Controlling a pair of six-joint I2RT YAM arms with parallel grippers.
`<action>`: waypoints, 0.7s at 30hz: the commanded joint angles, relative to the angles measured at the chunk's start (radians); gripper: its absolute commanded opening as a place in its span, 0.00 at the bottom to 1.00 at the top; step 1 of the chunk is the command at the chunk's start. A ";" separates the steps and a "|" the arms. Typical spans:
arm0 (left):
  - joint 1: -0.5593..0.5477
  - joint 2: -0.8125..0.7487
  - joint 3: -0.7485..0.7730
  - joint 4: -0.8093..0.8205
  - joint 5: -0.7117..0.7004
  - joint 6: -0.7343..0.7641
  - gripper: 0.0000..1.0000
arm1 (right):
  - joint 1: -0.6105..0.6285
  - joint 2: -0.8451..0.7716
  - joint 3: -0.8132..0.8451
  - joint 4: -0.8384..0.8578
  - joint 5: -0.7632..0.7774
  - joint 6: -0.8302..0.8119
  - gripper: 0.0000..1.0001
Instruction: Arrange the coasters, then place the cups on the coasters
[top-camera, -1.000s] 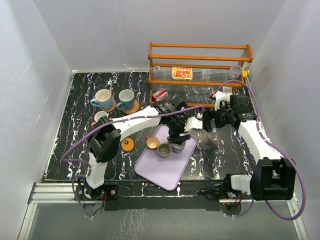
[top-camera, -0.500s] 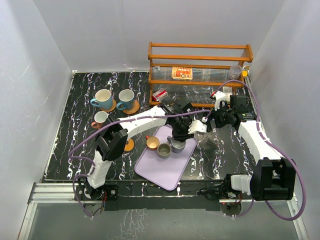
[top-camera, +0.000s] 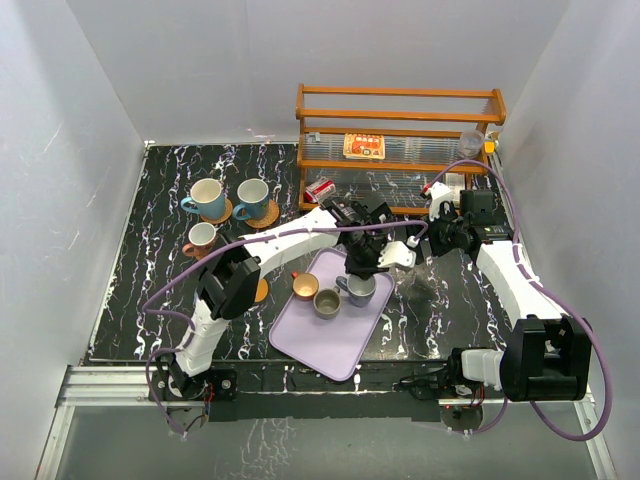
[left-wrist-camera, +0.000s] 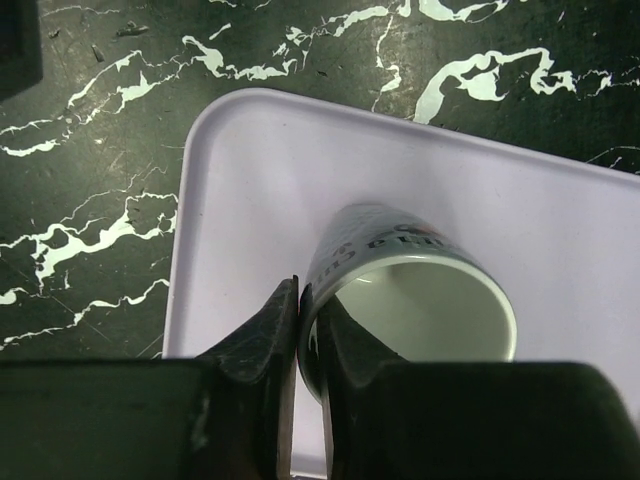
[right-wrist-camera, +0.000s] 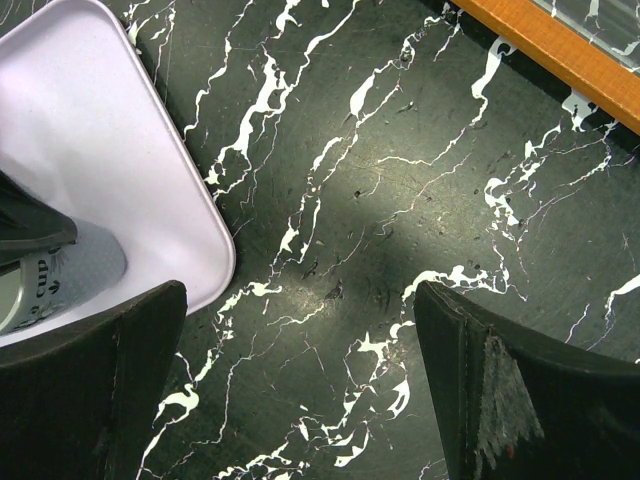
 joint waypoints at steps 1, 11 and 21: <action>-0.005 -0.013 0.081 -0.062 0.019 0.038 0.06 | -0.001 -0.018 0.002 0.046 -0.004 -0.001 0.97; 0.006 -0.074 0.162 -0.115 -0.072 0.095 0.00 | -0.009 -0.023 0.001 0.049 0.017 -0.002 0.98; 0.124 -0.201 0.103 -0.114 -0.197 0.003 0.00 | -0.016 -0.021 0.001 0.051 0.018 0.003 0.98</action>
